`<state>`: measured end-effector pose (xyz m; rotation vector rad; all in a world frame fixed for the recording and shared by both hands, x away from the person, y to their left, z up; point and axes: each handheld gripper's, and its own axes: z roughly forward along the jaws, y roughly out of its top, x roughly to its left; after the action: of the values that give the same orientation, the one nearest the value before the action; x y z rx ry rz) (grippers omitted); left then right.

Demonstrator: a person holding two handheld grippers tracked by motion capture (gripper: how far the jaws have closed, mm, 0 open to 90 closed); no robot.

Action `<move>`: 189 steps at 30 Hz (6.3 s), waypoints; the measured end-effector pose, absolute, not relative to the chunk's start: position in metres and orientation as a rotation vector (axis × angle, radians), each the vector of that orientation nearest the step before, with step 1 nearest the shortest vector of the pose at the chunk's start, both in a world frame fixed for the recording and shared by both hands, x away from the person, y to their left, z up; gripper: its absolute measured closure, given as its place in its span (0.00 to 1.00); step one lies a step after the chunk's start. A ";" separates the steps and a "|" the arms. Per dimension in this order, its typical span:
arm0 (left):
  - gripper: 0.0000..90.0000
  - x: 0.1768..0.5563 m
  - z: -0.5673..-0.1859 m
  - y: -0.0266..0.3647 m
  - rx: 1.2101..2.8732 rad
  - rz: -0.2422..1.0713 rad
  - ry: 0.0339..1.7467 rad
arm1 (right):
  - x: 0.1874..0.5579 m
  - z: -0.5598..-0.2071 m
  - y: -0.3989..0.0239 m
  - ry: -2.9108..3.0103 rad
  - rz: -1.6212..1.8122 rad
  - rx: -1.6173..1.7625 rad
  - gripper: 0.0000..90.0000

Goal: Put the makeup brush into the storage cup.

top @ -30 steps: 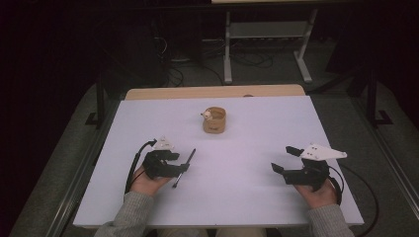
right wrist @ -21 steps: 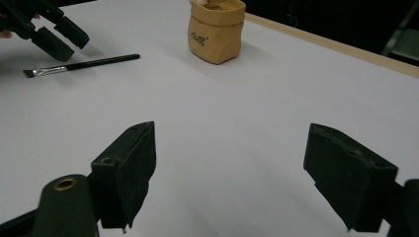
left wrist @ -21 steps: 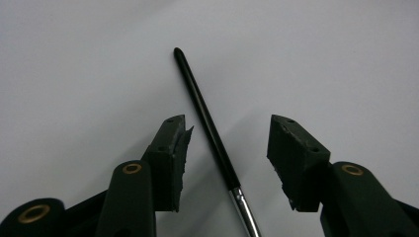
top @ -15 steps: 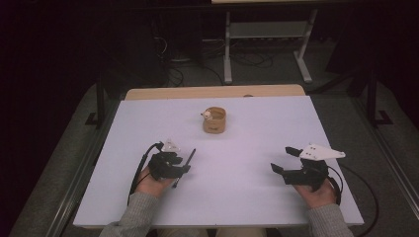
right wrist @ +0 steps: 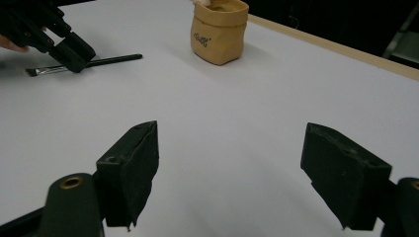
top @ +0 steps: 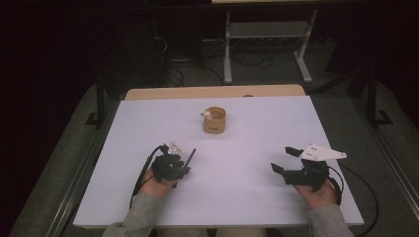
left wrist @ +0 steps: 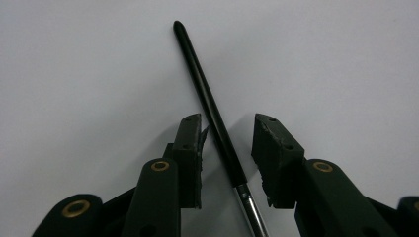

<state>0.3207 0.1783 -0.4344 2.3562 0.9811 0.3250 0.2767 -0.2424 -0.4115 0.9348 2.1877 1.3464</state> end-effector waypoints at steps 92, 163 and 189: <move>0.93 0.306 -0.370 0.186 2.340 0.185 0.664 | 0.311 -0.341 -0.153 2.585 1.251 0.426 0.26; 0.93 0.280 -0.348 0.120 2.379 -0.058 0.203 | 0.306 -0.350 -0.083 3.076 1.020 -0.158 0.89; 0.75 0.282 -0.358 0.129 2.402 -0.153 0.239 | 0.295 -0.355 -0.110 3.025 1.039 -0.105 0.92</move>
<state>0.2824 0.1290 -0.3583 2.4019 0.2388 -0.1534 0.2953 -0.1096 -0.3552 -0.1055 3.0250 1.0388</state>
